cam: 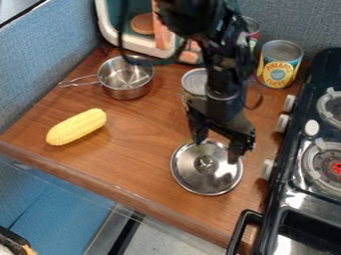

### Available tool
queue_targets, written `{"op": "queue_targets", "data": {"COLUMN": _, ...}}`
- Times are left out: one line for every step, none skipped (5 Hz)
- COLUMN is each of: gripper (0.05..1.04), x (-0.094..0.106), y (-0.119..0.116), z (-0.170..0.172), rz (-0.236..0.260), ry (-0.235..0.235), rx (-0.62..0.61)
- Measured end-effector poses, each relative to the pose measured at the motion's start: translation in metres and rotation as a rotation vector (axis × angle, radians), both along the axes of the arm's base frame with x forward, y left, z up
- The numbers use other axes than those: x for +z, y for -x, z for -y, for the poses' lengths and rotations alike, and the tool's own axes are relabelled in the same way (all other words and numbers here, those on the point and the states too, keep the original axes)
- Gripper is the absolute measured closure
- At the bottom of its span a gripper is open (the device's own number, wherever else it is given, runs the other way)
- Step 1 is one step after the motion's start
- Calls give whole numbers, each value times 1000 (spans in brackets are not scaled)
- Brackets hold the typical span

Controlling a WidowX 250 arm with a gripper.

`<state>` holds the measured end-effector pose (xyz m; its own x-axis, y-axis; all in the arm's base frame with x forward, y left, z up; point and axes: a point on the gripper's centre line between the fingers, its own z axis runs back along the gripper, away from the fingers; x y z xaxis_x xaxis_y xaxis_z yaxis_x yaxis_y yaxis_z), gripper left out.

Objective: Put the silver pot lid on the silver pot

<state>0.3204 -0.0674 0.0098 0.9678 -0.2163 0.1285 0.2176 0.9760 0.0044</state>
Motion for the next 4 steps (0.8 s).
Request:
{"op": "queue_targets", "data": {"gripper": 83, "x": -15, "y": 5, "z": -3, "rz": -54, "ry": -31, "rx": -5}}
{"op": "queue_targets", "data": {"gripper": 83, "x": -16, "y": 6, "z": -4, "rz": -71, "ry": -40, "rx": -20}}
{"op": "queue_targets", "data": {"gripper": 83, "x": -18, "y": 10, "z": -10, "rz": -85, "ry": -44, "rx": -8}}
{"op": "queue_targets", "data": {"gripper": 157, "x": -18, "y": 11, "z": -13, "rz": -97, "ry": -39, "rx": -7}}
